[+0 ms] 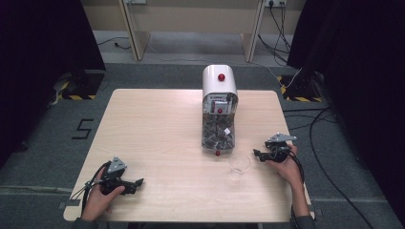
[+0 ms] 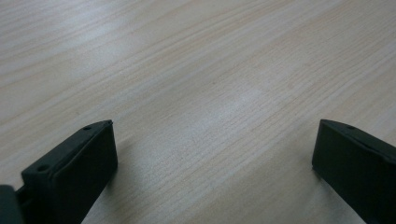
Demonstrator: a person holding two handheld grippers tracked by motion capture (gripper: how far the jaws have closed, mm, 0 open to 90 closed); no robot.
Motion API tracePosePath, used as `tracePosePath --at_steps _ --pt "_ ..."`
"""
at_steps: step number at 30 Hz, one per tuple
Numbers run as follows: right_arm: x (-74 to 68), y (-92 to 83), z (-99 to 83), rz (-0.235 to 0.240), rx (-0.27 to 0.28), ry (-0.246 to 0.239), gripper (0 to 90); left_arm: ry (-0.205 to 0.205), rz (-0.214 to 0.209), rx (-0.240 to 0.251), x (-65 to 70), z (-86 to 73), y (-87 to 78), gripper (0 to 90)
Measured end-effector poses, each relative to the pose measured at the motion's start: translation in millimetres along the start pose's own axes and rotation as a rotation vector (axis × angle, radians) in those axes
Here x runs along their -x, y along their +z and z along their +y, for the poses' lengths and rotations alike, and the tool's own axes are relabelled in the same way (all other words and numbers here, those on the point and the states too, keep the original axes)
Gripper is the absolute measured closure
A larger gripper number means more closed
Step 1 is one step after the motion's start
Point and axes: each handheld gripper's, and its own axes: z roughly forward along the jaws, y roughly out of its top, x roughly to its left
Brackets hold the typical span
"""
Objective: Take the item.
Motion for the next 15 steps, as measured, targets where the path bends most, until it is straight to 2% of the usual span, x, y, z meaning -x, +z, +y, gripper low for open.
tracePosePath --at_steps 6,10,15 --pt "0.4 0.2 0.3 0.008 -0.002 -0.002 32.0 0.0 0.0 0.0 0.0 0.0 0.0 0.0" --pt "2.4 0.9 1.3 0.018 0.005 0.025 32.4 0.0 0.0 0.0 0.0 0.0 0.0 0.0" --pt "2.7 -2.3 5.8 0.012 0.021 0.029 33.8 0.0 0.0 0.0 0.0 0.0 0.0 0.0"
